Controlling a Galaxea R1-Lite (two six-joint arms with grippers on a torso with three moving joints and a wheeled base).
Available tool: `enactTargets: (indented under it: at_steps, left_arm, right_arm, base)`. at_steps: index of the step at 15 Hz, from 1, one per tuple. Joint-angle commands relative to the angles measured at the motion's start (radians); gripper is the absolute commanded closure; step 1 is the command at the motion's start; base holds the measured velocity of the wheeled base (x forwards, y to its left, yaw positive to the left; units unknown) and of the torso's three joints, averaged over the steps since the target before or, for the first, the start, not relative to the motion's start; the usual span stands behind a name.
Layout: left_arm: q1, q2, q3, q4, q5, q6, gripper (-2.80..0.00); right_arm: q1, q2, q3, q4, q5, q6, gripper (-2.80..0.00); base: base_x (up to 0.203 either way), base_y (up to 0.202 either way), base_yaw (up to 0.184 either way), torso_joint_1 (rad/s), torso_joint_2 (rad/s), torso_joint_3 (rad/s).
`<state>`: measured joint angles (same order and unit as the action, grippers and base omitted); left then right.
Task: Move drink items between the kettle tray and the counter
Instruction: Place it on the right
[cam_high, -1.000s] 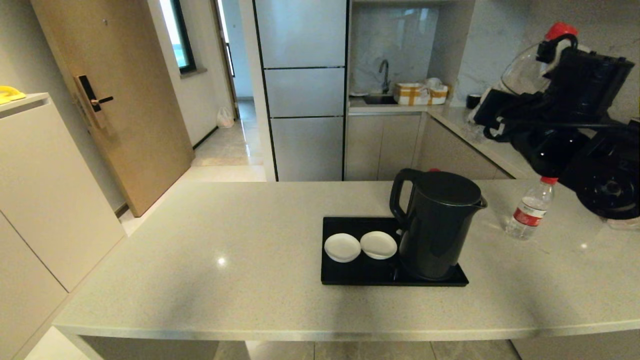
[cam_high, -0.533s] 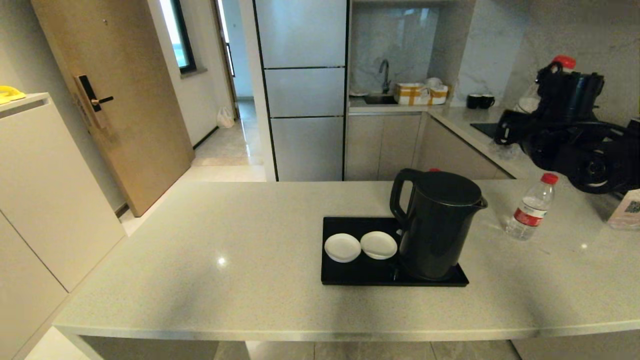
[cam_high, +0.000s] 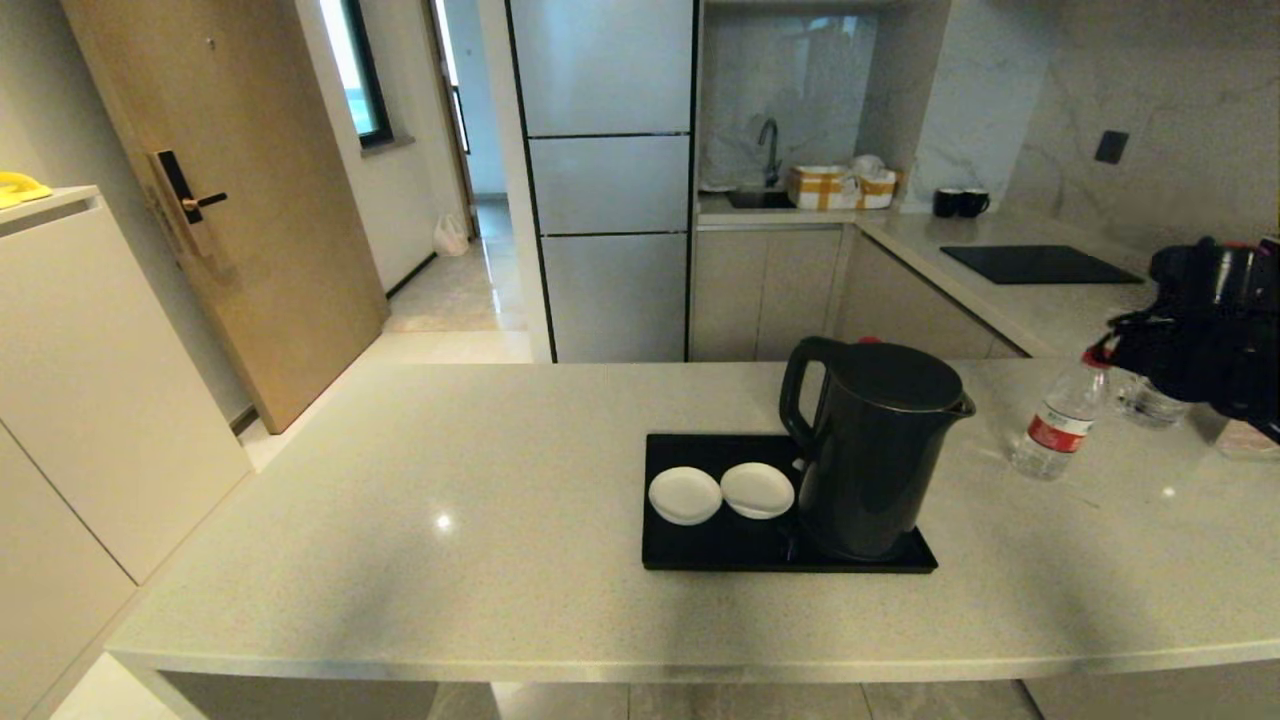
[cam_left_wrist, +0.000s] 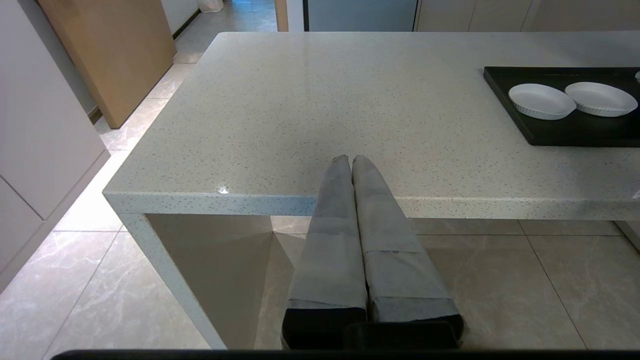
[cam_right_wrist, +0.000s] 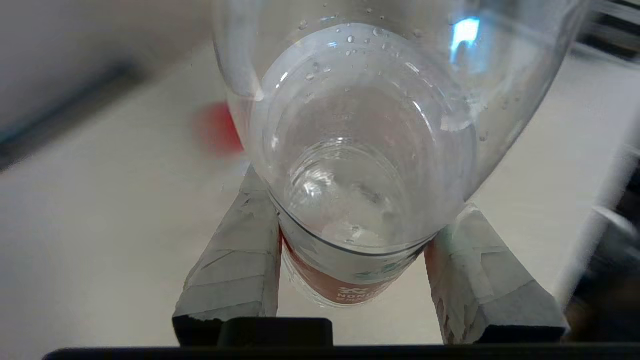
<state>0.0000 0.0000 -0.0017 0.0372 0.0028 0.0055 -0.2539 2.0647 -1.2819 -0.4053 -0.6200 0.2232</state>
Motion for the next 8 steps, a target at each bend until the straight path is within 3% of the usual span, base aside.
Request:
enactTargets:
  at_steps: [1,4,6,8]
  left_arm:
    - [0.0,0.0,0.0,0.001,0.0,0.001,0.0]
    - [0.0,0.0,0.0,0.001,0.0,0.001,0.0]
    - [0.0,0.0,0.0,0.001,0.0,0.001,0.0]
    - [0.0,0.0,0.0,0.001,0.0,0.001,0.0]
  right_arm:
    - [-0.108,0.041,0.032,-0.008,-0.006,0.002,0.0]
    - [-0.148,0.03,0.205,-0.064,-0.008,0.017,0.0]
    - [-0.198,0.027,0.293,-0.231,-0.008,-0.029,0.0]
    - [-0.245,0.07,0.314,-0.315,-0.006,-0.06,0.0]
  base:
    - [0.0,0.0,0.0,0.0,0.0,0.0]
    - [0.0,0.0,0.0,0.0,0.0,0.0]
    - [0.0,0.0,0.0,0.0,0.0,0.0]
    - [0.0,0.0,0.0,0.0,0.0,0.0]
